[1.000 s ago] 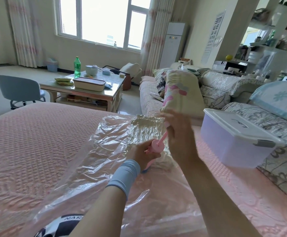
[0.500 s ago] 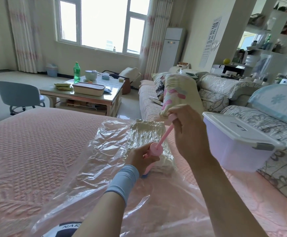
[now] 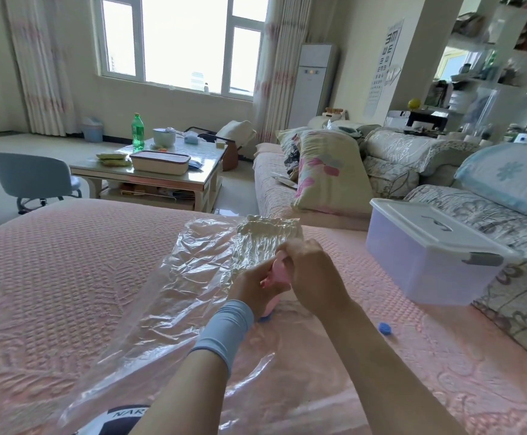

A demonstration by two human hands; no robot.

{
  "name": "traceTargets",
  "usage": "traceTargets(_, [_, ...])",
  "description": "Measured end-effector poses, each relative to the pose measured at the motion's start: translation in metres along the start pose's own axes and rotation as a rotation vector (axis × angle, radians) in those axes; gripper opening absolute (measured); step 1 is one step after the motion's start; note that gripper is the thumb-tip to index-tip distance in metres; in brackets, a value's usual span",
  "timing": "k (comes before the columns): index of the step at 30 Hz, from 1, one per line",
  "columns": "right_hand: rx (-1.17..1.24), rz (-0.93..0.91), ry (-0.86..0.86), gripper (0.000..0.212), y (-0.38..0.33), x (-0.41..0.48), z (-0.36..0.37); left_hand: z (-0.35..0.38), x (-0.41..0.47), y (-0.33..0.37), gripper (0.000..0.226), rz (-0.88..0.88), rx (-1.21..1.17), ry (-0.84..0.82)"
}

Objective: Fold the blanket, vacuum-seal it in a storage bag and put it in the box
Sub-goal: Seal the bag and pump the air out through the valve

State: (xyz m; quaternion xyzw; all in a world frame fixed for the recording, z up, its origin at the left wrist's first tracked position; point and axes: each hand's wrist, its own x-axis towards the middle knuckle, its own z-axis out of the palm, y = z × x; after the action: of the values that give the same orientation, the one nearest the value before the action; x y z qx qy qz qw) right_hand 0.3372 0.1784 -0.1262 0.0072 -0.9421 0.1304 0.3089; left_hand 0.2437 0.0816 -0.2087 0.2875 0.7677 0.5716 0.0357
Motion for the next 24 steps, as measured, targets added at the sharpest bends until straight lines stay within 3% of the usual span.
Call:
traceTargets(3, [-0.035,-0.043,0.165,0.015,-0.009,0.011,-0.024,-0.001,0.002,-0.001,0.045,-0.011,-0.002,-0.008])
traceTargets(8, [-0.016,-0.199,0.594,0.014,-0.015,0.023,-0.061,-0.002,0.0,-0.002,0.051,-0.026,0.004,-0.02])
traceTargets(11, [0.029,-0.23,0.668,0.017,-0.015,0.021,-0.048,-0.001,-0.001,-0.002,0.055,-0.044,0.012,-0.031])
traceTargets(14, [0.083,-0.116,0.505,0.021,-0.006,0.014,-0.019,0.0,-0.003,0.0,0.049,-0.037,-0.006,-0.039])
traceTargets(18, [0.11,0.018,-0.003,0.024,0.005,-0.005,0.019,0.0,-0.004,0.001,0.024,-0.012,-0.055,0.016])
traceTargets(20, [0.083,0.012,-0.049,0.018,0.006,-0.003,0.02,0.0,-0.005,0.001,0.023,-0.006,-0.064,0.027])
traceTargets(24, [0.025,-0.073,0.057,0.014,-0.004,0.008,-0.002,-0.004,-0.006,0.004,0.03,0.013,-0.039,0.013])
